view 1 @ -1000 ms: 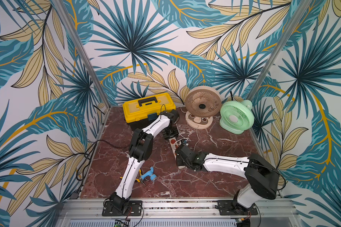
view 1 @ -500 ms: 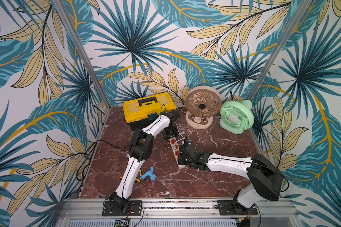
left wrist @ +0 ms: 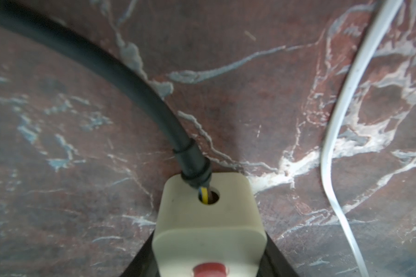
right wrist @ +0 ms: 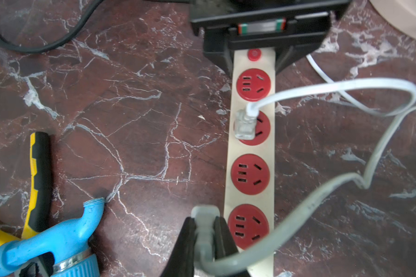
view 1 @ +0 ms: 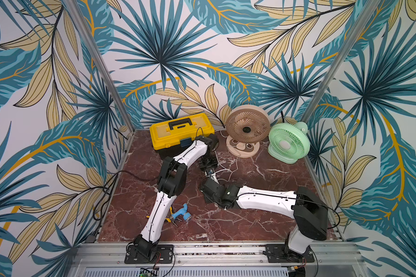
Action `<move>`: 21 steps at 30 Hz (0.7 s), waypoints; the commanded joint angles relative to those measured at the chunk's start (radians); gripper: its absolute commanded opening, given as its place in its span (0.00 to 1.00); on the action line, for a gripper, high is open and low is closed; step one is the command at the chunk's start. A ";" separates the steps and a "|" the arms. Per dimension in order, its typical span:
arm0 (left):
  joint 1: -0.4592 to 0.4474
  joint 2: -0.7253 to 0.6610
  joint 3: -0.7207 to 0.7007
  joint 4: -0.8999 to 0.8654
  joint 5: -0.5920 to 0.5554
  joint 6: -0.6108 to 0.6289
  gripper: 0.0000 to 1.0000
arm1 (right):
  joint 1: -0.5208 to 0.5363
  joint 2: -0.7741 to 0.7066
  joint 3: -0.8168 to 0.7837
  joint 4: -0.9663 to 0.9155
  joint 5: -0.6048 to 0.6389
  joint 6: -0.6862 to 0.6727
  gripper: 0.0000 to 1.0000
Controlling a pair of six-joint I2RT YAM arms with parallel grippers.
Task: Unplug the desk fan from the power strip
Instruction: Remove the plug from the socket.
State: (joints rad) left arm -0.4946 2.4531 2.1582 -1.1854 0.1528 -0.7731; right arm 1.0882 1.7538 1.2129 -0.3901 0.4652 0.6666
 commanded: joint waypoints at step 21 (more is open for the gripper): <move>0.026 0.117 -0.136 0.086 -0.054 0.049 0.00 | -0.181 -0.191 -0.066 -0.111 0.075 -0.091 0.00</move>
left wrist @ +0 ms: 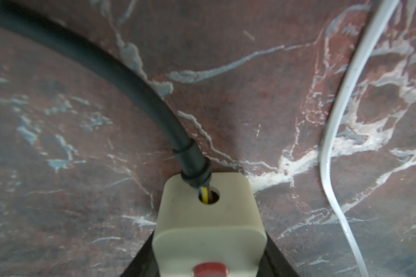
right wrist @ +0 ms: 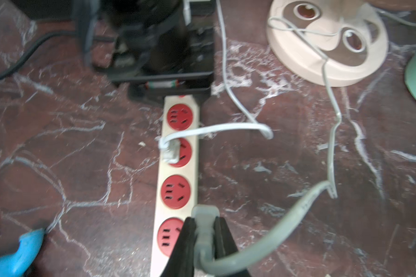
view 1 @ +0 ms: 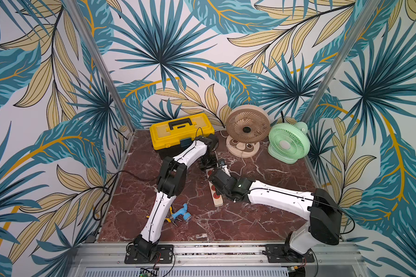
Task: Unplug the desk fan from the power strip
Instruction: Remove the plug from the socket, then place the plug at the center of the board.
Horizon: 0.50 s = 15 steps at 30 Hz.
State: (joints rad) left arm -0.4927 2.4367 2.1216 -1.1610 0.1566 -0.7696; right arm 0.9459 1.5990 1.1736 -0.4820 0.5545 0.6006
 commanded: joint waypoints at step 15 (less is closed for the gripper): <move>0.027 0.077 -0.206 0.125 -0.053 0.043 0.00 | -0.416 0.103 0.071 0.038 -0.155 -0.154 0.00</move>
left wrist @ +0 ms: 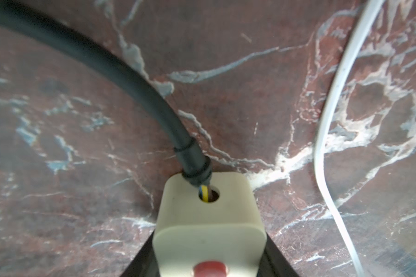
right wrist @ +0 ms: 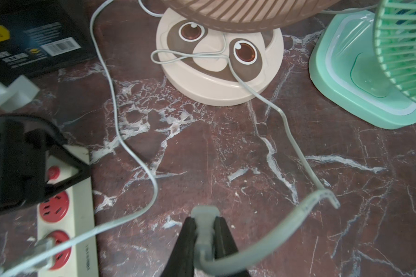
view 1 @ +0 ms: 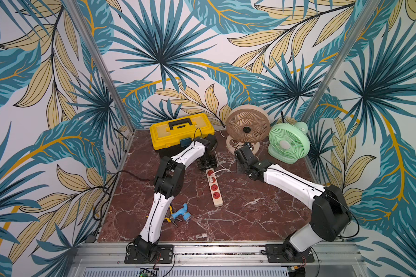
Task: Unplug the desk fan from the power strip
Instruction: Place the plug at the center of the board.
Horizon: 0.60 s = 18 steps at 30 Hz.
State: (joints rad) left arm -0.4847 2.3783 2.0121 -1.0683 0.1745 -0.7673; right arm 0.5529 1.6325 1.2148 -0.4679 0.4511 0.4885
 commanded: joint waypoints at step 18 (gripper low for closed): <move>0.019 0.129 -0.110 0.040 -0.065 0.043 0.00 | -0.126 0.426 0.289 -0.015 -0.173 -0.011 0.24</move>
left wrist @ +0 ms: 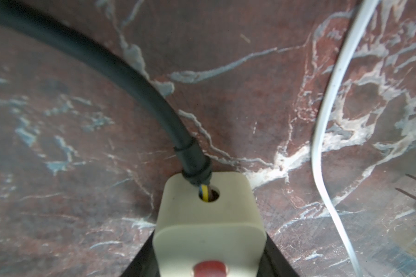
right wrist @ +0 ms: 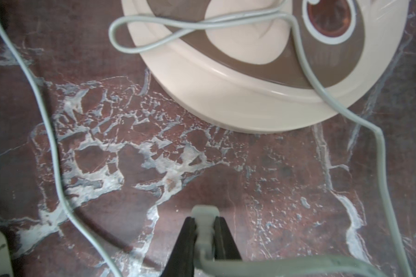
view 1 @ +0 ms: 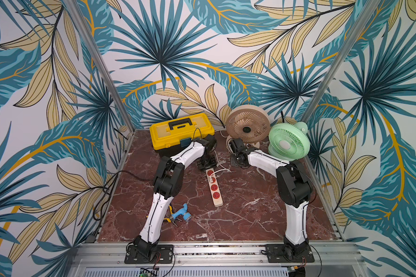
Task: Unplug the desk fan from the power strip
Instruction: Place the plug at the center of the board.
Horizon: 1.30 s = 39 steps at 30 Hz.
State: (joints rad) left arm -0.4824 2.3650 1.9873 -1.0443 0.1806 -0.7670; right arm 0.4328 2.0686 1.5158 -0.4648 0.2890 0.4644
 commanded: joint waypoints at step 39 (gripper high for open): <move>0.012 0.104 -0.164 0.005 -0.078 0.002 0.00 | 0.324 -0.443 -0.512 0.479 -0.262 0.026 0.69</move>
State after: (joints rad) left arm -0.4835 2.3260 1.9156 -0.9890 0.1745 -0.7750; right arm 0.7364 1.5906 1.0187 -0.1020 0.1188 0.4789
